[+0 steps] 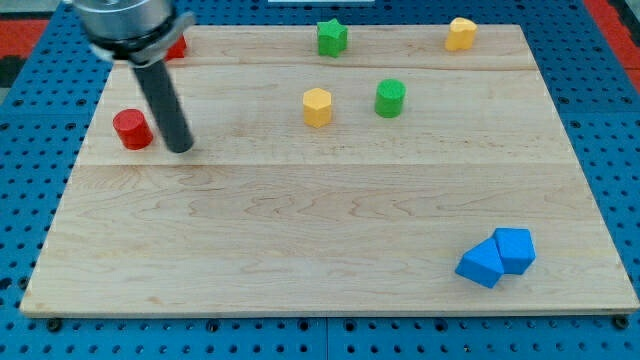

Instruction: Move the blue blocks towards the bottom right corner of the board

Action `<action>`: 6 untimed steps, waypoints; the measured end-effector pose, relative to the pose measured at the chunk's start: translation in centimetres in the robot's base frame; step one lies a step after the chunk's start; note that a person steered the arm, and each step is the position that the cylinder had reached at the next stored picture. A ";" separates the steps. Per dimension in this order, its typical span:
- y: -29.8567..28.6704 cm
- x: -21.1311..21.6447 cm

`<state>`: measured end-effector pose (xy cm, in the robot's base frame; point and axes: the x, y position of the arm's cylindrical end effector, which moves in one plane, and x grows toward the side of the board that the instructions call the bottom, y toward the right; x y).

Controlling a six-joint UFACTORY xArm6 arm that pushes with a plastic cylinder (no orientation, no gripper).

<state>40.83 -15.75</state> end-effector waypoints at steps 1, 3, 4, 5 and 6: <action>-2.7 -0.7; -3.0 -0.7; -2.6 -0.7; -2.6 -0.7; -2.5 -1.0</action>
<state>39.84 -18.24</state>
